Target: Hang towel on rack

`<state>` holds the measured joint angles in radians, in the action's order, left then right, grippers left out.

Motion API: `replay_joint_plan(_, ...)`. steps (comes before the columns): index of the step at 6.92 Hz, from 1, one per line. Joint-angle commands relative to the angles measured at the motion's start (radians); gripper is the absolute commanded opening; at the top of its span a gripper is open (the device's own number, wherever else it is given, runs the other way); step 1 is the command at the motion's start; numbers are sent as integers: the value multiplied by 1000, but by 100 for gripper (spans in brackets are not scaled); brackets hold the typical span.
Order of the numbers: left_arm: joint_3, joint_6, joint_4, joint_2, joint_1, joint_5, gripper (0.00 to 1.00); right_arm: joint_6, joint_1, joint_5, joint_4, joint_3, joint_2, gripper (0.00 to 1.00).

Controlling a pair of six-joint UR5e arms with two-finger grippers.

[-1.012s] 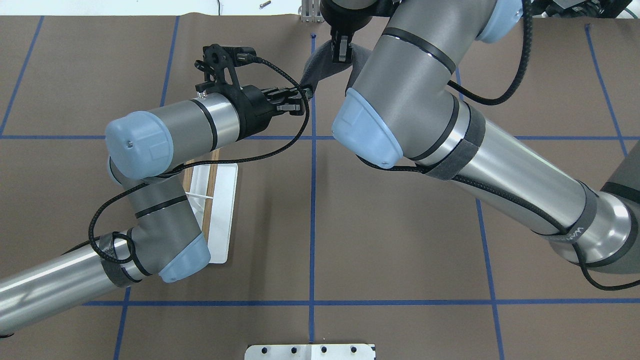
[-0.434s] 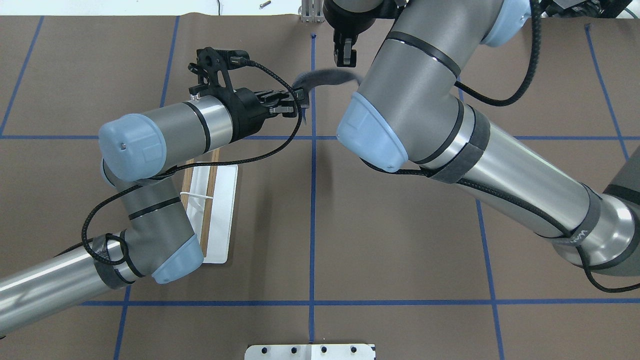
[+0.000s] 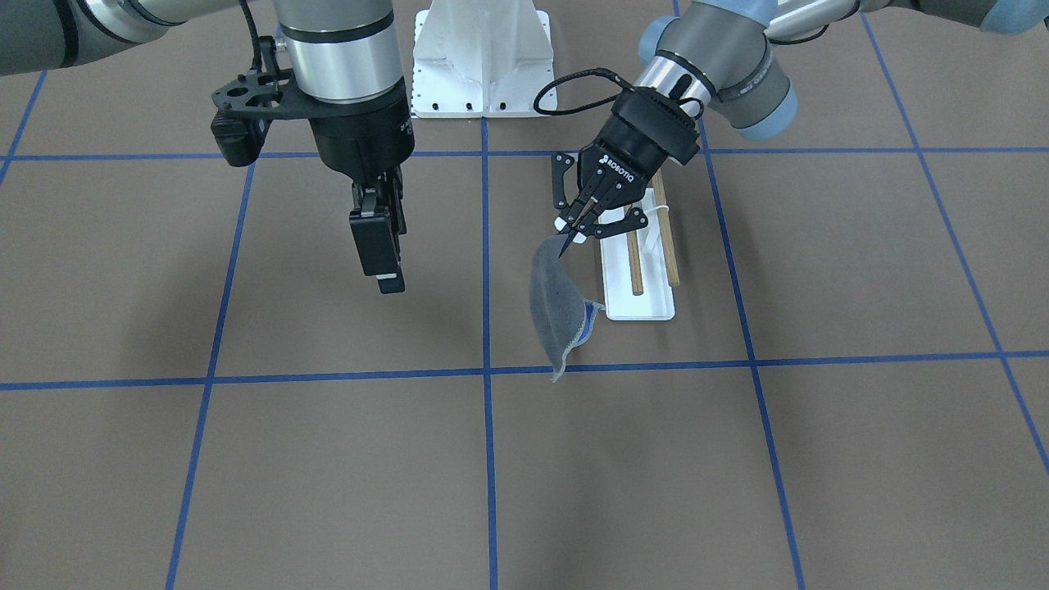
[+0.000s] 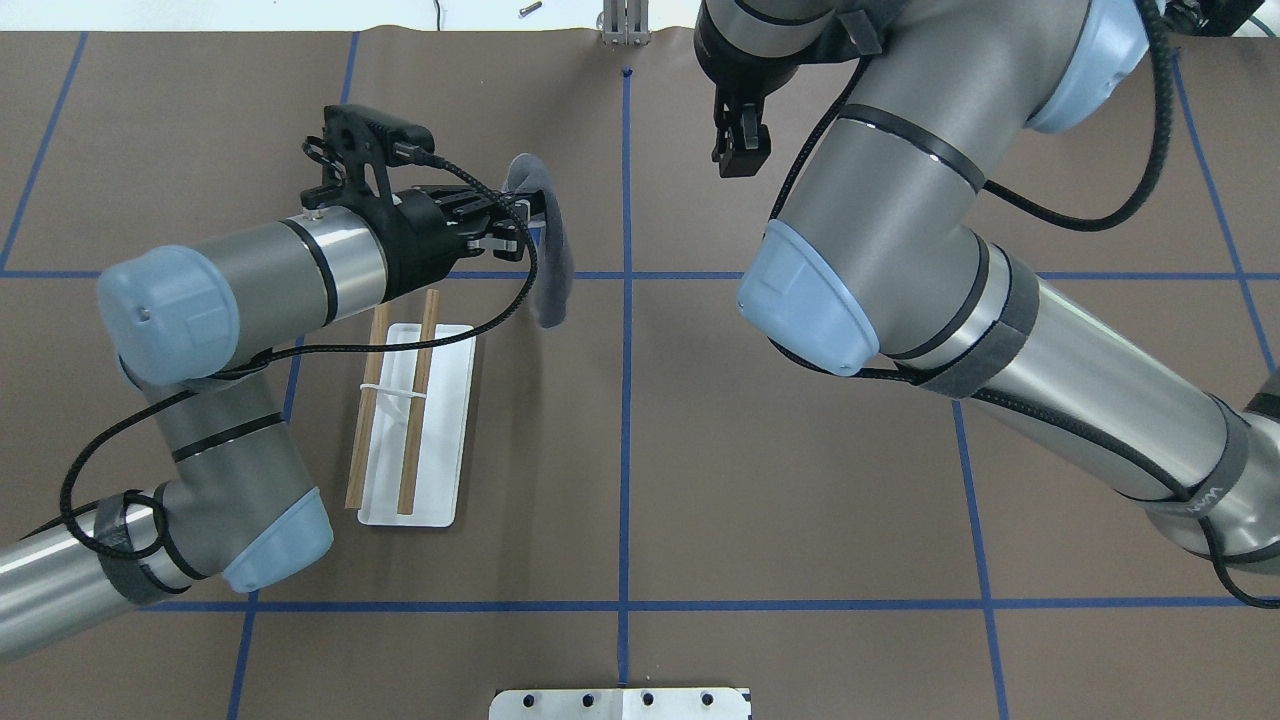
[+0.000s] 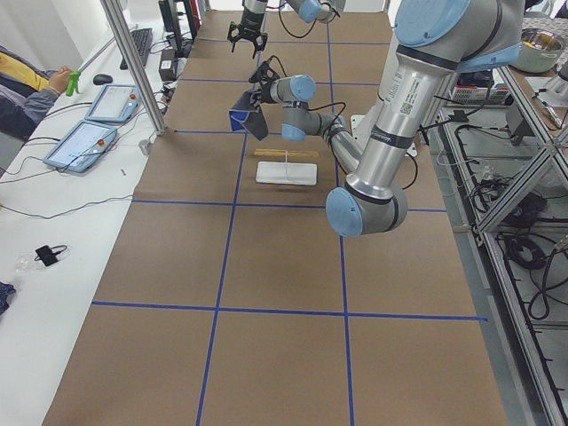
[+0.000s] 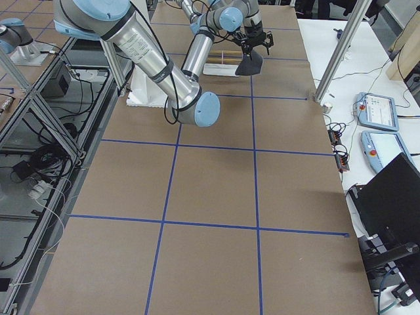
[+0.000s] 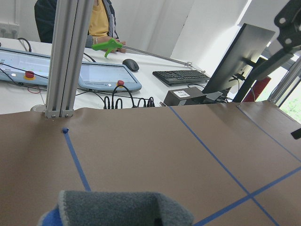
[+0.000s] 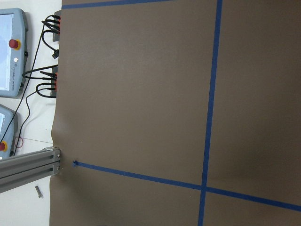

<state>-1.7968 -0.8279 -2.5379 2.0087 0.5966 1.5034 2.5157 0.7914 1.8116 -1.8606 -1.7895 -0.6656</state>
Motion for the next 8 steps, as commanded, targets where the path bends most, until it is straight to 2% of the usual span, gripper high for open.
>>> replay_joint_plan(1,-56,90,44,-56,58,114,0,-26,0,0,5,-7,-28,100)
replay_joint_plan(2,-78,87,42,-83,65,120,0,-26,0,2,6,-7,-34,100)
replay_joint_plan(3,-91,20,39,-87,66,110,0,-38,0,2,6,-8,-35,100)
replay_joint_plan(4,-99,-56,25,-132,66,110,0,-44,0,2,6,-8,-37,100)
replay_joint_plan(6,-98,-27,-19,-175,66,115,0,-43,0,2,6,-8,-37,100)
replay_joint_plan(7,-89,34,-129,-220,66,120,0,-44,0,3,6,-13,-45,100)
replay_joint_plan(8,-95,38,-169,-253,66,117,0,-44,-1,3,8,-19,-57,100)
